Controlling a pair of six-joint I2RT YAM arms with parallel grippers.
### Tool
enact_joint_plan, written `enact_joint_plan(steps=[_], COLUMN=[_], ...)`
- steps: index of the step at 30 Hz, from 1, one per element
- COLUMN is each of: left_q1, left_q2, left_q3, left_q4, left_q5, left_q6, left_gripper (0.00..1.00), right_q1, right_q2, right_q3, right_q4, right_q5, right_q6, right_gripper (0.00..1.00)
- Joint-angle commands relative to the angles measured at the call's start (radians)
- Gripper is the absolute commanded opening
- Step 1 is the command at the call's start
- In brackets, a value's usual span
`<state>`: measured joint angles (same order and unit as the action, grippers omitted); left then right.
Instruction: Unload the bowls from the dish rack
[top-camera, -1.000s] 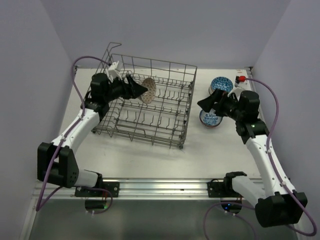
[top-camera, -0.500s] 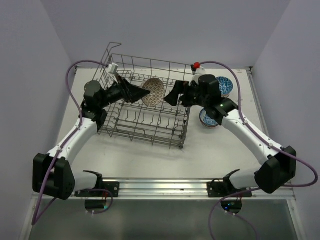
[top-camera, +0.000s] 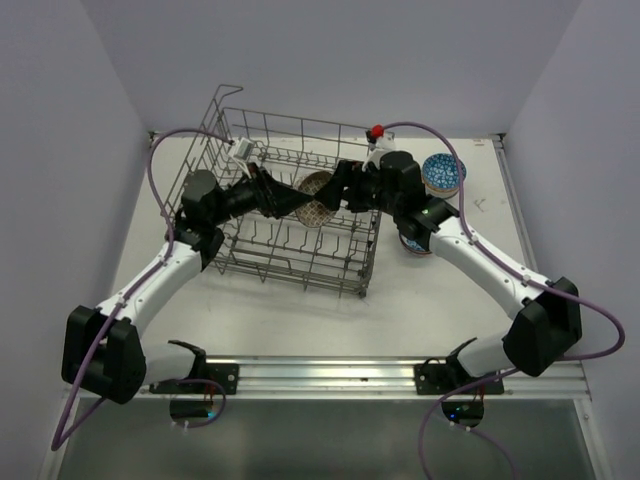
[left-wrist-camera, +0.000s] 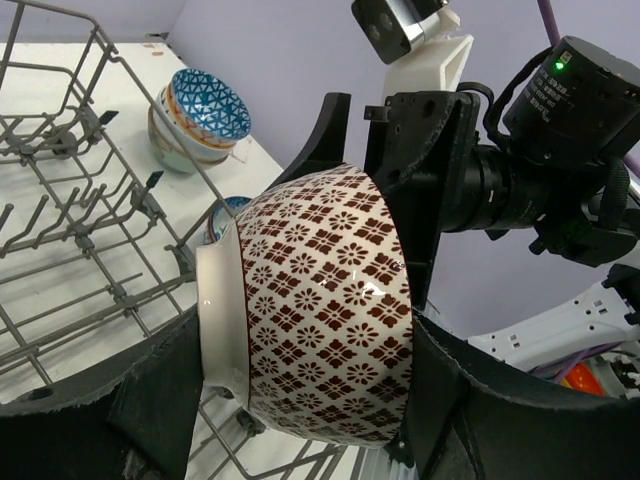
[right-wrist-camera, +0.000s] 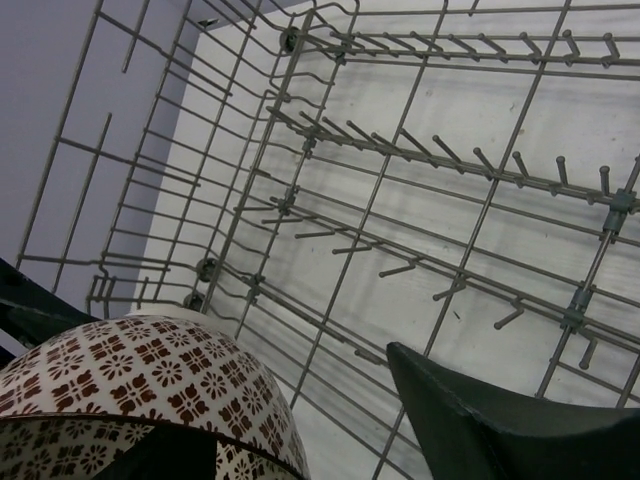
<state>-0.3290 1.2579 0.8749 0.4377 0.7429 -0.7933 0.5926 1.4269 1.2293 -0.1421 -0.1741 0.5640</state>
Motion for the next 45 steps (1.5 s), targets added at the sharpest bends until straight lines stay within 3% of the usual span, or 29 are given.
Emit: enact_joint_plan(steps=[1, 3, 5, 7, 8, 9, 11, 12, 14, 18, 22, 26, 29, 33, 38, 45], left_q1=[-0.016, -0.016, -0.018, -0.018, -0.018, -0.018, -0.018, -0.018, -0.018, -0.019, -0.031, -0.062, -0.074, -0.102, -0.108, -0.113], left_q2=[-0.040, -0.063, -0.074, -0.075, -0.072, -0.065, -0.058, -0.055, -0.054, -0.084, -0.161, -0.253, -0.296, -0.295, -0.278, -0.278], left_q3=[-0.036, -0.068, -0.092, -0.094, -0.091, -0.090, -0.076, -0.067, -0.028, 0.030, 0.050, 0.001, -0.039, -0.034, -0.021, -0.025], left_q4=[0.117, 0.189, 0.207, 0.181, 0.164, 0.158, 0.103, 0.073, -0.067, -0.272, -0.356, -0.350, -0.356, -0.378, -0.392, -0.393], left_q5=[-0.014, -0.031, -0.045, -0.063, -0.062, -0.057, -0.072, -0.085, -0.161, -0.361, -0.569, -0.753, -0.827, -0.870, -0.872, -0.850], left_q6=[-0.020, -0.055, -0.054, -0.038, -0.026, -0.017, 0.024, 0.049, 0.147, 0.330, 0.494, 0.626, 0.638, 0.666, 0.664, 0.663], left_gripper=[0.00, 0.00, 0.00, 0.00, 0.00, 0.15, 0.35, 0.63, 0.84, 1.00, 1.00, 1.00, 1.00, 1.00, 1.00, 1.00], right_q1=[-0.001, -0.001, -0.001, -0.001, -0.002, 0.001, 0.001, 0.000, -0.004, -0.005, -0.026, -0.188, -0.302, -0.418, -0.539, -0.562], right_q2=[-0.013, -0.011, -0.011, -0.016, -0.017, -0.017, -0.017, -0.019, -0.019, -0.017, -0.023, -0.060, -0.098, -0.134, -0.206, -0.123], right_q3=[-0.022, -0.030, -0.042, -0.056, -0.059, -0.059, -0.056, -0.053, -0.030, 0.039, 0.120, 0.130, 0.134, 0.121, -0.016, -0.100], right_q4=[0.094, 0.119, 0.136, 0.136, 0.137, 0.136, 0.125, 0.116, 0.075, -0.040, -0.184, -0.255, -0.347, -0.470, -0.482, -0.481], right_q5=[0.027, 0.024, 0.025, 0.036, 0.045, 0.051, 0.061, 0.067, 0.094, 0.171, 0.266, 0.245, 0.289, 0.383, 0.372, 0.254], right_q6=[0.051, 0.072, 0.085, 0.102, 0.102, 0.102, 0.102, 0.102, 0.087, 0.016, -0.036, -0.039, -0.107, -0.171, -0.187, -0.217], right_gripper=[0.72, 0.62, 0.28, 0.08, 0.03, 0.00, 0.00, 0.00, 0.00, 0.00, 0.00, 0.00, 0.00, 0.00, 0.00, 0.00])
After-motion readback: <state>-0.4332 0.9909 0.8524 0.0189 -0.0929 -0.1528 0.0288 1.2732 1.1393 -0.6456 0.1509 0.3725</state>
